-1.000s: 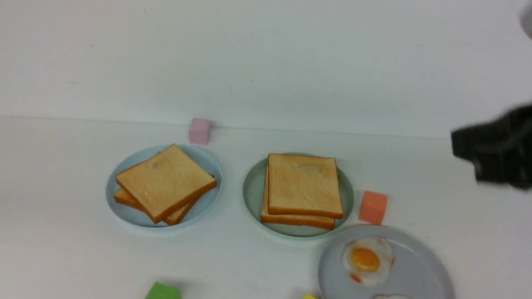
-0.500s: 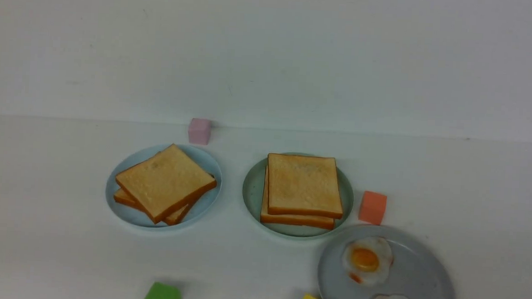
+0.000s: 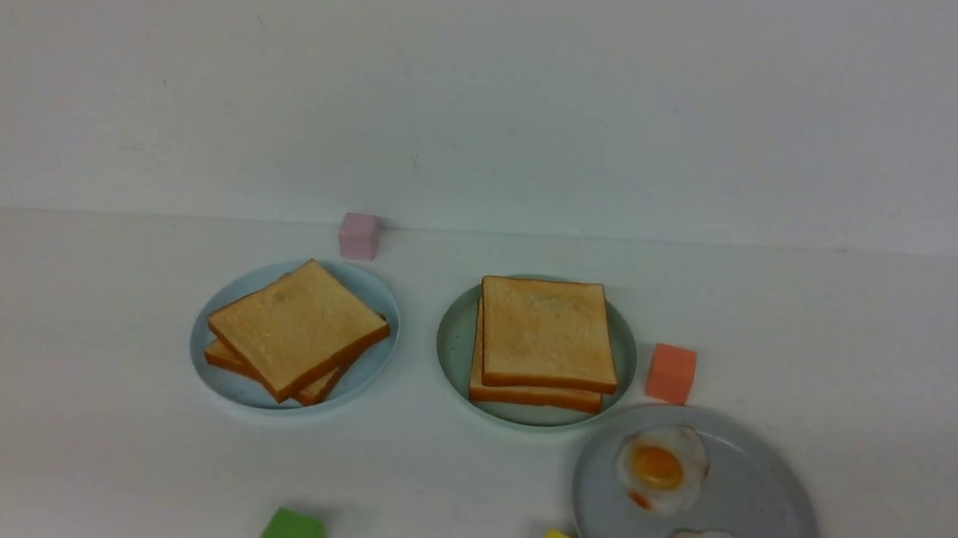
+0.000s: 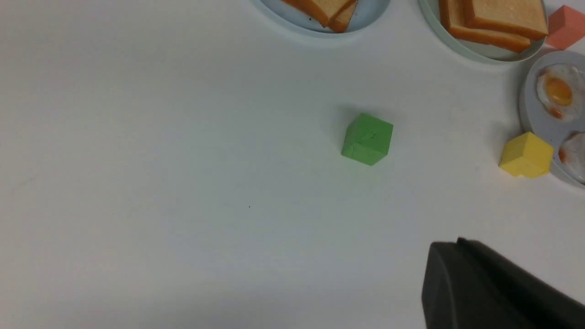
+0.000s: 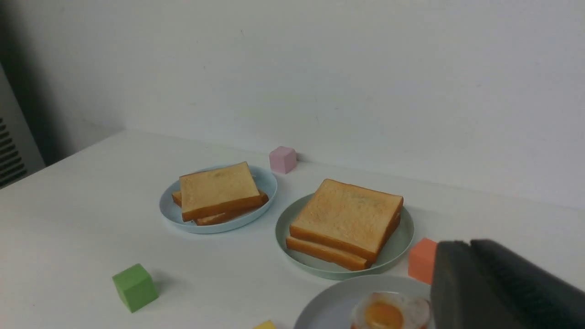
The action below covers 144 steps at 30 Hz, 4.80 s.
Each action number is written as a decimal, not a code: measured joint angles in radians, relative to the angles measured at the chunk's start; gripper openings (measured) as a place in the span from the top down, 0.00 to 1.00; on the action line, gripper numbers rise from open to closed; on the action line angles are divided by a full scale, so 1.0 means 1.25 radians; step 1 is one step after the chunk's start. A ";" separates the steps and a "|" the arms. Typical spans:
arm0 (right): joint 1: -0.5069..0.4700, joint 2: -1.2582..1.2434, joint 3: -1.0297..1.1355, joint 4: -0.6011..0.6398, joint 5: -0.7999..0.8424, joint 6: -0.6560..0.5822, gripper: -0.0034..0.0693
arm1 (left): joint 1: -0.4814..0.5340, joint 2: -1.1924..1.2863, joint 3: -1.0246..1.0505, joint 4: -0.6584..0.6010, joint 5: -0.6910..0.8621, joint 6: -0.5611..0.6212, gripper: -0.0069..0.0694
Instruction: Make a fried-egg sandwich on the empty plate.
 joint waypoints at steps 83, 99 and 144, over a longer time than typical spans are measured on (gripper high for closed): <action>-0.505 -0.039 0.264 -0.002 0.011 0.001 0.76 | 0.065 -0.351 0.665 0.248 -0.630 -0.168 0.85; -0.509 -0.040 0.279 0.073 -0.032 -0.068 0.73 | 0.065 -0.351 0.665 0.248 -0.631 -0.168 0.82; -0.510 -0.040 0.279 0.111 -0.032 -0.148 0.66 | 0.065 -0.351 0.665 0.248 -0.631 -0.168 0.76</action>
